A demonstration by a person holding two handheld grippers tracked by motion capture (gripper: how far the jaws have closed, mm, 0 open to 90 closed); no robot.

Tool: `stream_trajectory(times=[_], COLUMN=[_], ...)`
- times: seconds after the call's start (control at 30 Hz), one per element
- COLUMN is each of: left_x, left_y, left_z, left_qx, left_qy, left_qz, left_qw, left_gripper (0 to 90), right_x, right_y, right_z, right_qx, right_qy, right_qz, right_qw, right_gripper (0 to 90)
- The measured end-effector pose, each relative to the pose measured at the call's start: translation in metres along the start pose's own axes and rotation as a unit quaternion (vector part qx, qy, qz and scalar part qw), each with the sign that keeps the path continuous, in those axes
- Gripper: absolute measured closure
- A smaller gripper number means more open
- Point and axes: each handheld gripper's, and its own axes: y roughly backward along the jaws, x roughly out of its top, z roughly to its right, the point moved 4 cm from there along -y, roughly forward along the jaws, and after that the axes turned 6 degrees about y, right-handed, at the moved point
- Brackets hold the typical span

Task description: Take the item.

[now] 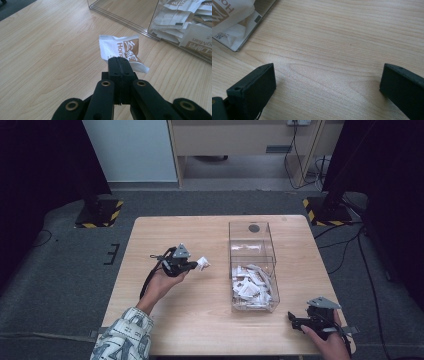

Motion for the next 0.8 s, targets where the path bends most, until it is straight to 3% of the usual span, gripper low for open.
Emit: stream_trajectory(times=[0.8], left_x=[-0.017], left_y=[0.0], left_z=[-0.028], left_qx=[0.034], left_qy=[0.039], left_qz=[-0.006], left_qw=[0.9986], left_gripper=[89.9], right_x=[0.0], right_y=[0.0], right_z=[0.0], right_qx=[0.0], right_qy=[0.0], right_qz=[0.0], right_qw=[1.0], right_gripper=[0.9])
